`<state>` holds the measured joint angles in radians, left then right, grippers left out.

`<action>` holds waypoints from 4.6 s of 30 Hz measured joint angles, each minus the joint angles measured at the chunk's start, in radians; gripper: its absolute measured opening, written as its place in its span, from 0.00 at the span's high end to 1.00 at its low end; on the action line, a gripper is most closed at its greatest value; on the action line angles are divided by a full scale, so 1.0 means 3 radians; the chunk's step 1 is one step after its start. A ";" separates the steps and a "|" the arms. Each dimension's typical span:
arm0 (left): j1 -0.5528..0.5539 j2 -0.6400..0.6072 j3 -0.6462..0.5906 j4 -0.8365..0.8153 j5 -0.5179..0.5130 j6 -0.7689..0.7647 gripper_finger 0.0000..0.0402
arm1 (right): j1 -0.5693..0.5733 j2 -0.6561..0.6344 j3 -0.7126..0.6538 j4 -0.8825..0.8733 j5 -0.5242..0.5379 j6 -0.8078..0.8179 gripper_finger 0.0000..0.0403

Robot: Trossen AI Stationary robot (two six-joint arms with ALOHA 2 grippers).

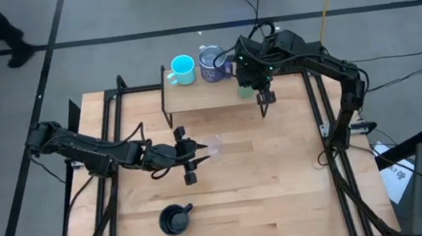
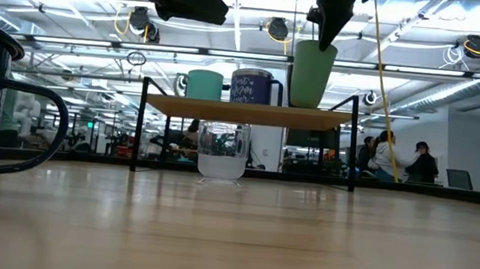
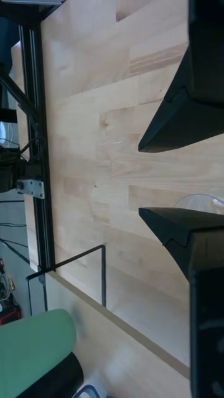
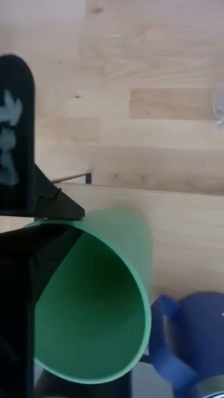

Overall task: Stack small to large cups/mugs on shelf
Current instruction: Put the green cup on the shelf aligned with the other black cup, then put the dark blue mug on the shelf aligned with the other blue mug

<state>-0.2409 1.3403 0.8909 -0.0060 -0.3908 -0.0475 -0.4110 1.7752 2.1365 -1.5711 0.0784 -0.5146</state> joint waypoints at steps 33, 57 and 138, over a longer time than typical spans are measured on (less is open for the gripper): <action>-0.0025 0.0000 0.0000 -0.0040 0.0000 -0.0061 0.61 | -0.0008 0.0000 -0.0003 0.0000 0.0025 -0.0069 0.99; -0.0041 0.0000 0.0000 -0.0039 0.0000 -0.0061 0.61 | -0.0006 0.0000 -0.0003 0.0027 0.0190 0.0020 0.88; -0.1648 -0.0347 0.0001 -0.1921 -0.0661 -0.2408 0.61 | 0.2832 -0.0948 -0.4588 0.6732 0.0517 0.2436 0.68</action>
<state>-0.7352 1.2362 0.8913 -0.5823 -0.5892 -0.7698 0.4384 1.4909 0.7601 0.4484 0.2336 0.2163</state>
